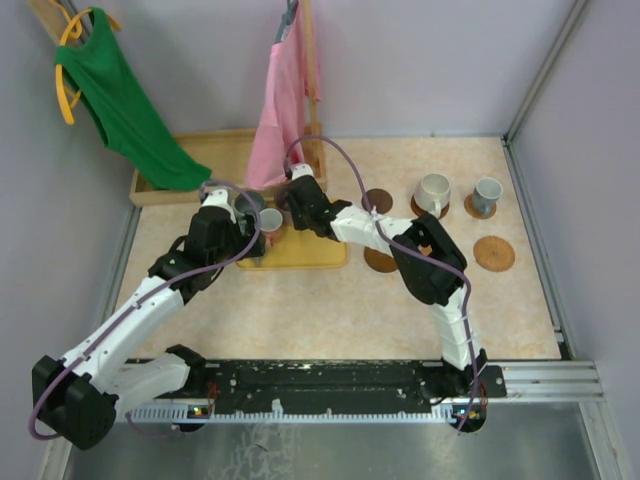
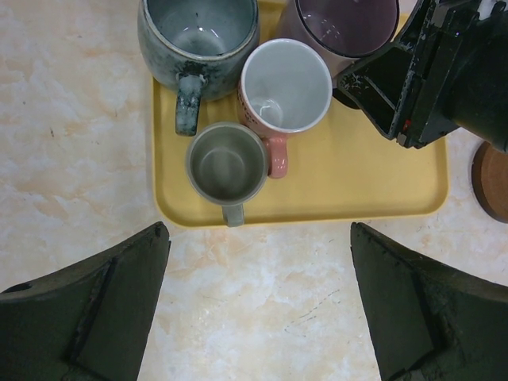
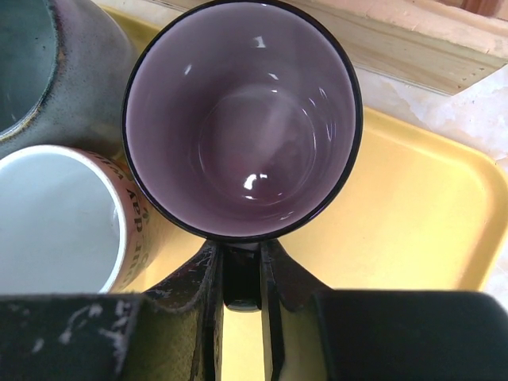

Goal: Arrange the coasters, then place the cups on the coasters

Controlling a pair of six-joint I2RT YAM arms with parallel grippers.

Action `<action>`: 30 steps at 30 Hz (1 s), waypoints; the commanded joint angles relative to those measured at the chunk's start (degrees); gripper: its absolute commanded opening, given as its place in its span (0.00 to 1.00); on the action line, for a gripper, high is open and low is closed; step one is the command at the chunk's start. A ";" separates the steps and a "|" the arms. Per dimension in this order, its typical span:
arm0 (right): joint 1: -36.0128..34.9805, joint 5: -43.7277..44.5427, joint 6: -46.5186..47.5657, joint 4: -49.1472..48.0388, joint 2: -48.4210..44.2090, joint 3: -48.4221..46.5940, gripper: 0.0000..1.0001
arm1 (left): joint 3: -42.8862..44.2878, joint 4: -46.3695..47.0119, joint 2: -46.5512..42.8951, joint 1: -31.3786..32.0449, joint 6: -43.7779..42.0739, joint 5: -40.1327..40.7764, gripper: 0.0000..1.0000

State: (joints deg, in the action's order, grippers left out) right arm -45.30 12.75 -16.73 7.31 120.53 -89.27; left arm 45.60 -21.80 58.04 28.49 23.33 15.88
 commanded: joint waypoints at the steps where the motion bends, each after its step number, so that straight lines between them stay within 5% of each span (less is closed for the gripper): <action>1: 0.10 1.09 -0.27 -3.00 -2.48 2.17 0.00 | -0.62 1.41 -0.12 -0.34 0.12 -0.30 1.00; 30: -0.25 7.03 -2.85 -4.35 -26.87 19.22 0.00 | -0.51 2.07 -0.03 -0.31 0.97 -1.63 1.00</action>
State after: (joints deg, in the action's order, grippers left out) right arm -45.30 16.73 -19.27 9.10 101.08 -68.88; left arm 45.28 -21.41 58.04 28.47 23.81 14.92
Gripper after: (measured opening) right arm 0.176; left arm 0.997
